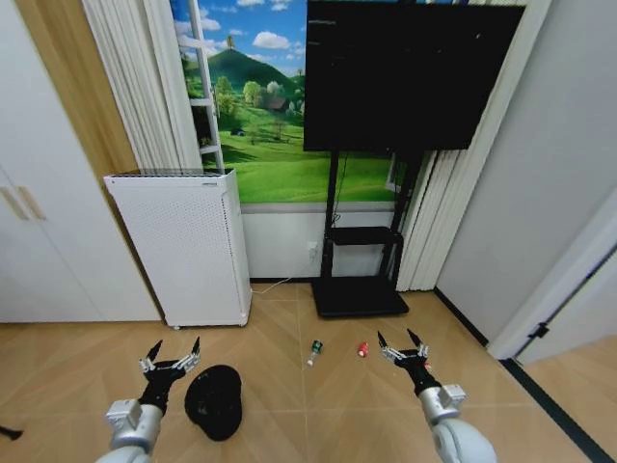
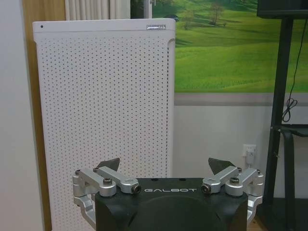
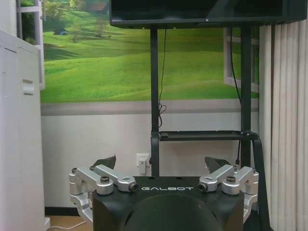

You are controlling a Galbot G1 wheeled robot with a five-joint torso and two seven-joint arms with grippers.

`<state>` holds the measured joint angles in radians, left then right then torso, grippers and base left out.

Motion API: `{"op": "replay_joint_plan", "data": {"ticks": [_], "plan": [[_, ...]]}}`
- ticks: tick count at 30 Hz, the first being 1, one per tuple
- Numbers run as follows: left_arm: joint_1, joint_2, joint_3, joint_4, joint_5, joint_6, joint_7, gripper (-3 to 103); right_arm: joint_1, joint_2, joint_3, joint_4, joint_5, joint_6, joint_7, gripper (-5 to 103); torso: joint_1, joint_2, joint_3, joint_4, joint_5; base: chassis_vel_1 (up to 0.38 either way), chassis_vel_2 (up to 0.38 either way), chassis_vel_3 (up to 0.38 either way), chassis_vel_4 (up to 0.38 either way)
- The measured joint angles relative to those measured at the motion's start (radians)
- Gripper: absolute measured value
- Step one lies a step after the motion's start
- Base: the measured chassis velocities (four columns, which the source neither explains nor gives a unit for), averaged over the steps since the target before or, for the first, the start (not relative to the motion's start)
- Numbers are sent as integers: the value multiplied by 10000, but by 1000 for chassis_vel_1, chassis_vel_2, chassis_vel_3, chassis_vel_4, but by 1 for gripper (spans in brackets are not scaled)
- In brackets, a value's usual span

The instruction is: Pick up the trash bin and place the garbage on the floor into it.

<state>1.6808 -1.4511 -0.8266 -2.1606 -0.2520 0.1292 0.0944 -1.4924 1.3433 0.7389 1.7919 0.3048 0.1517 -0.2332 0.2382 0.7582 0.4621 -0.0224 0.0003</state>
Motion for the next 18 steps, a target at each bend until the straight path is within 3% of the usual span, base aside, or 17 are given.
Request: {"op": "replay_joint_plan", "data": {"ticks": [4, 5, 6, 18], "plan": [[19, -1, 2, -2, 64, 36, -42, 100, 26, -19, -16, -64, 38, 1, 49, 100, 8, -3, 3, 4, 2, -284, 289, 319, -283], [47, -1, -1, -38, 97, 120, -83, 100, 37, -30, -15, -76, 54, 2, 64, 100, 8, -4, 1, 1, -13, -201, 210, 230, -219], [98, 12, -14, -107, 102, 263, -138, 100, 40, -32, -26, -86, 62, 2, 69, 100, -2, -31, -9, 3, 2, -201, 132, 115, -112], [-86, 70, 24, 74, 54, 460, -282, 100, 77, 87, -101, -128, -66, -93, 73, 100, -128, -303, -174, 2, -1, 9, -6, -31, 29]]}}
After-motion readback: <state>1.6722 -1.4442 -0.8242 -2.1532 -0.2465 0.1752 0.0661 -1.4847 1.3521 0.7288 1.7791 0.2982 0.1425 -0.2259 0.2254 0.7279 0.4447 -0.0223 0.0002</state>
